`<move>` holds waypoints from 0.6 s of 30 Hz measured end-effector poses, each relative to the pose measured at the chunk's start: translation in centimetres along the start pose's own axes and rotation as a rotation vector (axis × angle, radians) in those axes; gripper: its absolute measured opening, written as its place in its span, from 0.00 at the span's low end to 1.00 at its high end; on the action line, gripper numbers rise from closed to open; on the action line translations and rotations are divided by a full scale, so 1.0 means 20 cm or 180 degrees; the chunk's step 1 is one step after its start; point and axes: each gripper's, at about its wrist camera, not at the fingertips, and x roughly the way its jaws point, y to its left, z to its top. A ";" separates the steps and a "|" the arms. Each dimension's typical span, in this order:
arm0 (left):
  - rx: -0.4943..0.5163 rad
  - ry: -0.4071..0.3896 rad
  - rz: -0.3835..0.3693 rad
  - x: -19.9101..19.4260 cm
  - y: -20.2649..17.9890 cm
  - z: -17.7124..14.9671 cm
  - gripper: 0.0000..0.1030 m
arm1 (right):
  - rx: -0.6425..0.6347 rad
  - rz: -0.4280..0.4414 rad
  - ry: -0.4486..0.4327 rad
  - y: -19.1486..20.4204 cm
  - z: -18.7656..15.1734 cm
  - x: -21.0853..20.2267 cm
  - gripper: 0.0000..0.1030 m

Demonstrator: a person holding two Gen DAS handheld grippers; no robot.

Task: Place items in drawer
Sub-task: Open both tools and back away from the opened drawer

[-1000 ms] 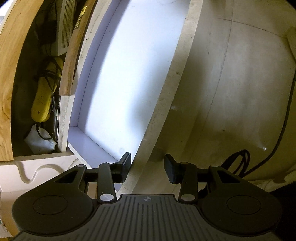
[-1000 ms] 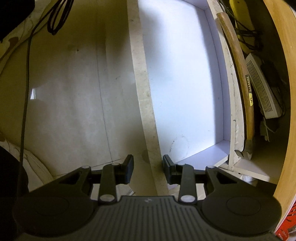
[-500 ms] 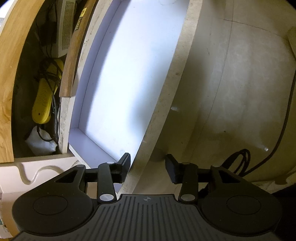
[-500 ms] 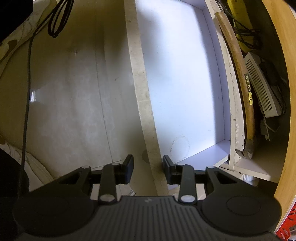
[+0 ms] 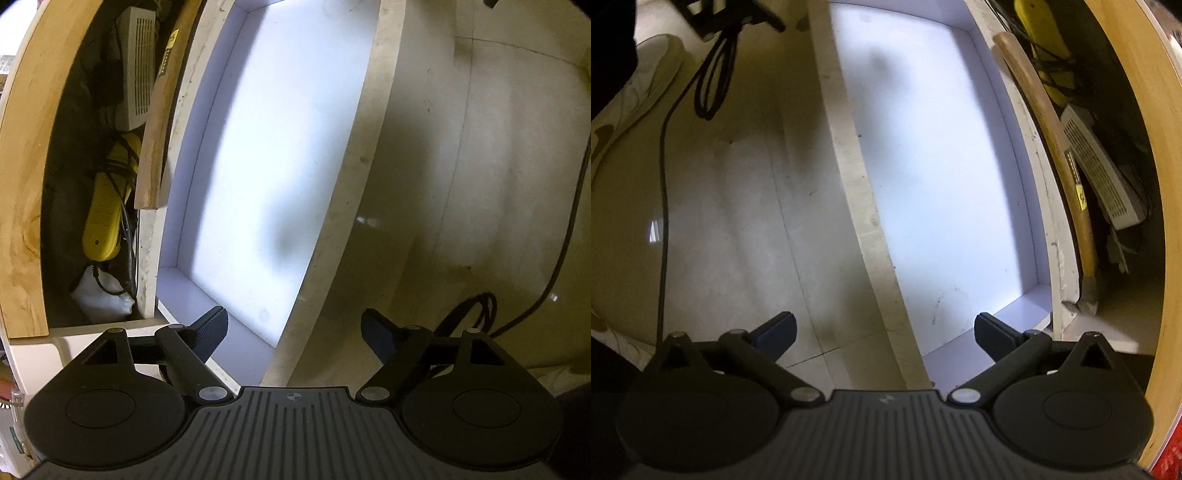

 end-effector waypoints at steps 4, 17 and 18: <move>-0.0202 0.0045 -0.0069 -0.01 0.03 0.01 0.77 | 0.0285 0.0063 -0.0005 -0.05 0.01 0.01 1.00; -0.1743 0.0272 -0.0466 -0.05 0.26 0.02 0.77 | 0.2222 0.0398 -0.0029 -0.40 -0.01 0.00 1.00; -0.1832 0.0277 -0.0493 -0.06 0.27 0.02 0.77 | 0.2373 0.0424 -0.0030 -0.43 -0.01 0.00 1.00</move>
